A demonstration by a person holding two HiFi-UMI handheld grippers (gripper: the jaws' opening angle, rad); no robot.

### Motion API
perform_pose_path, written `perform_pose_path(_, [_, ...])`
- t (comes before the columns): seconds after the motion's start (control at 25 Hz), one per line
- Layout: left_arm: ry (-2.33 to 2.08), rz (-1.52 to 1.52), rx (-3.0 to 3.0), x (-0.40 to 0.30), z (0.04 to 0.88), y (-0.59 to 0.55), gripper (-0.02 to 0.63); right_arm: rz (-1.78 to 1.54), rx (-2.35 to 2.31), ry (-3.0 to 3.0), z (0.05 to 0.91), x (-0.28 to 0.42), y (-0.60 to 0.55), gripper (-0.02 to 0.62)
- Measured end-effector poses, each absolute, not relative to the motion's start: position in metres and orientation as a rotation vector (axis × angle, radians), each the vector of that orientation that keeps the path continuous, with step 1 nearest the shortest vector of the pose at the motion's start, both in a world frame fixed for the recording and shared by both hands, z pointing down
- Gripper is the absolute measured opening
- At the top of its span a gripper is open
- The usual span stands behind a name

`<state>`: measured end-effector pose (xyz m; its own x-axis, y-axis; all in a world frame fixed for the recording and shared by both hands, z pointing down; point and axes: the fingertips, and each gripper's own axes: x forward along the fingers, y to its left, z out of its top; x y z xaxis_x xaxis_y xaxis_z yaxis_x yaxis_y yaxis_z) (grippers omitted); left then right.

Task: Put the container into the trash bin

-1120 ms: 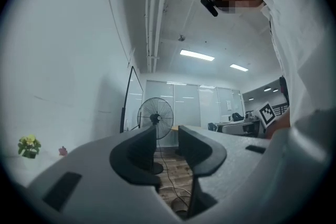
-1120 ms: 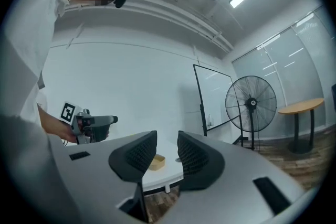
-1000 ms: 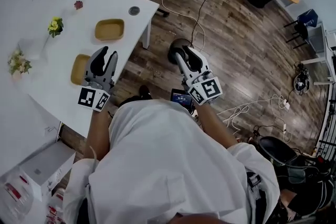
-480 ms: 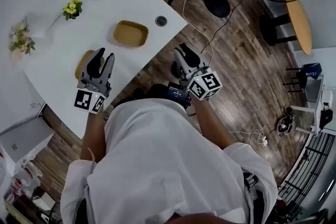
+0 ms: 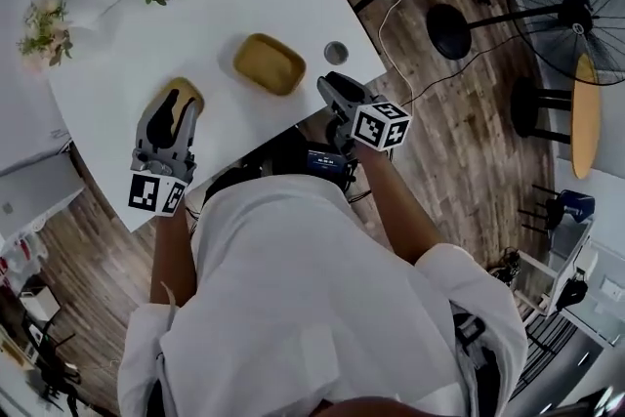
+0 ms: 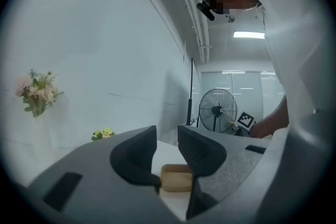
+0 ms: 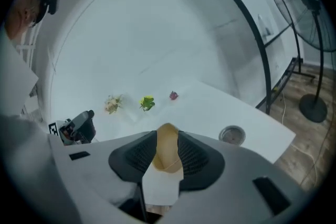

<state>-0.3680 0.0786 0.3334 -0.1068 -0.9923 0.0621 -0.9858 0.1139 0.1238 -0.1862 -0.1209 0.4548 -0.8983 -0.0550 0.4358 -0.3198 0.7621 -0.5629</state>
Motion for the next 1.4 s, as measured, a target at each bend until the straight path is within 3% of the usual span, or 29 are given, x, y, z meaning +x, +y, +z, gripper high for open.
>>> perform_pose_path(0.52, [-2.306,-0.010,1.775,-0.395,0.379,0.058,0.130,1.565,0.192,-2.068,0.554,-0.225,-0.126,0.144])
perform_pose_path(0.88, [-2.307,-0.038,1.718,-0.394,0.394,0.074,0.130,1.568,0.143,-1.975,0.575,-0.237,-0.104,0.141])
perform_pose_path(1.2, [-2.303,-0.078,1.744,-0.398,0.395,0.090,0.130,1.596,0.201,-2.006,0.573,-0.236,-0.106,0.056])
perform_pose_path(1.4, [-2.271,-0.089,1.813,-0.394,0.388,0.092,0.130,1.558,0.211,-2.089,0.551,-0.238,-0.102,0.041])
